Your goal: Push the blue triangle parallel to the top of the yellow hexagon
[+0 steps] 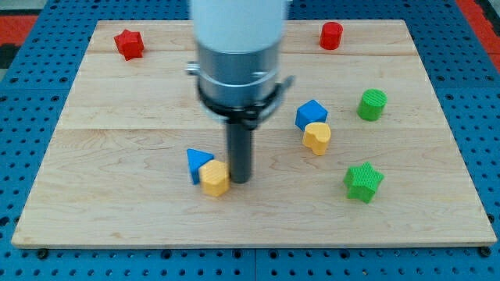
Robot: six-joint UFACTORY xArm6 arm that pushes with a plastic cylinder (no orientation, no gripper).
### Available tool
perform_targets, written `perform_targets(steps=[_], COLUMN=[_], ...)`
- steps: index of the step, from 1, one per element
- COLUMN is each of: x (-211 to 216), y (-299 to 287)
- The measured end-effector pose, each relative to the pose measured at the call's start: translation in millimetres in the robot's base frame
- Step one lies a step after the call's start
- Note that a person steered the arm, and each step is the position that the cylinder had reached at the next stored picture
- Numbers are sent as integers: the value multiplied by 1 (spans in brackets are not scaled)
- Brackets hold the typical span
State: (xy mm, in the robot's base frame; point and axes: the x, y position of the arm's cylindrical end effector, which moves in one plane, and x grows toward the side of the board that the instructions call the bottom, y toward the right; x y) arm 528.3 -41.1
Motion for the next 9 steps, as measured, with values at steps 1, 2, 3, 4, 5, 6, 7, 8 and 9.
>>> perform_targets(steps=[1,2,3,4,5,6,7,8,9], x=[0,-11,-38,-55,-43,-57,-85,-109,-126], y=[-35,-74,-93,-79,-60,-47,-50,-71,-81])
